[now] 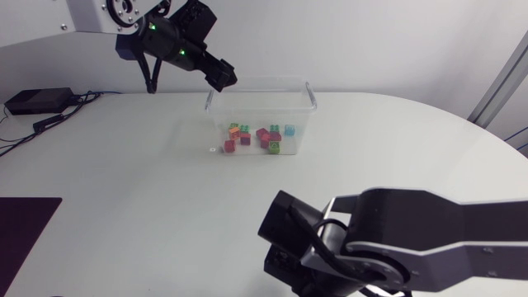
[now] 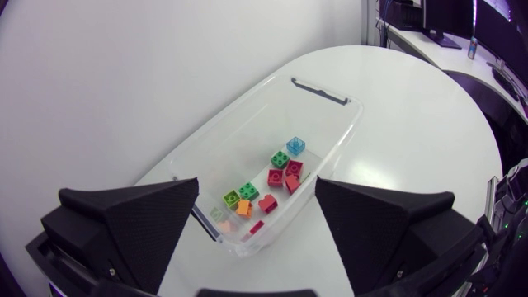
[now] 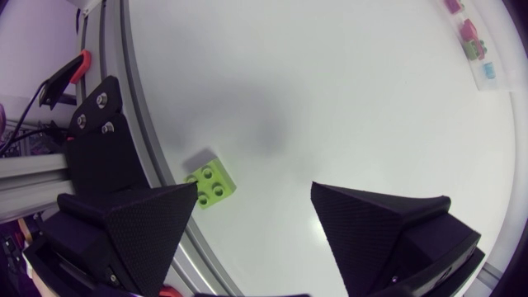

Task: Place the duplo bricks in the container

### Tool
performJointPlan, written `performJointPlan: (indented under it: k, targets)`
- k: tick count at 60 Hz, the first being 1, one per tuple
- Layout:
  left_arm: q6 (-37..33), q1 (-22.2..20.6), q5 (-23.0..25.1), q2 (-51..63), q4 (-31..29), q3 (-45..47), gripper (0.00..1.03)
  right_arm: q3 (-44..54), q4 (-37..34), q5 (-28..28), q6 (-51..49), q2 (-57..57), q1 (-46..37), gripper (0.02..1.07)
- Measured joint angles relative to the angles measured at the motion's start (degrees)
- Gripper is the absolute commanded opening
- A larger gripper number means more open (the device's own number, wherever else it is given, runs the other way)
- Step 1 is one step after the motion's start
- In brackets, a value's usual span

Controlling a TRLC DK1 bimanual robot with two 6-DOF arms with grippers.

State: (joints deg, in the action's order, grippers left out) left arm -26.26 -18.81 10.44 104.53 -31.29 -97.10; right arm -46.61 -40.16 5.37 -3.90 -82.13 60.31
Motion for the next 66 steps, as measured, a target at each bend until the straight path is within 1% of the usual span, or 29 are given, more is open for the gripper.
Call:
performJointPlan:
  k: [8,22,35,52,59,66]
  targets:
    - [0.02,0.00,0.02,-1.75,-0.02,2.19,0.99,0.44,0.02,0.00,0.00,-0.59,1.57,1.01]
    - [0.00,0.00,0.00,-5.53,-0.02,5.46,0.99,0.68,0.04,0.02,-0.22,-1.03,1.62,1.01]
    - [-0.04,0.00,0.02,-6.89,-1.03,5.73,0.99,0.66,0.50,0.42,-1.31,-5.99,1.62,1.01]
    - [-0.07,0.00,0.02,-7.15,-1.38,5.73,0.99,-0.28,-0.26,0.17,-1.31,-7.82,1.60,1.01]
    - [-0.09,0.00,0.02,-7.15,-1.40,5.73,0.99,-1.16,-0.66,-0.33,-1.53,-8.61,0.35,1.01]
    - [-0.33,0.20,0.02,-7.15,-1.40,5.73,0.99,-1.60,-0.85,-0.92,-2.62,-8.85,-3.50,1.01]
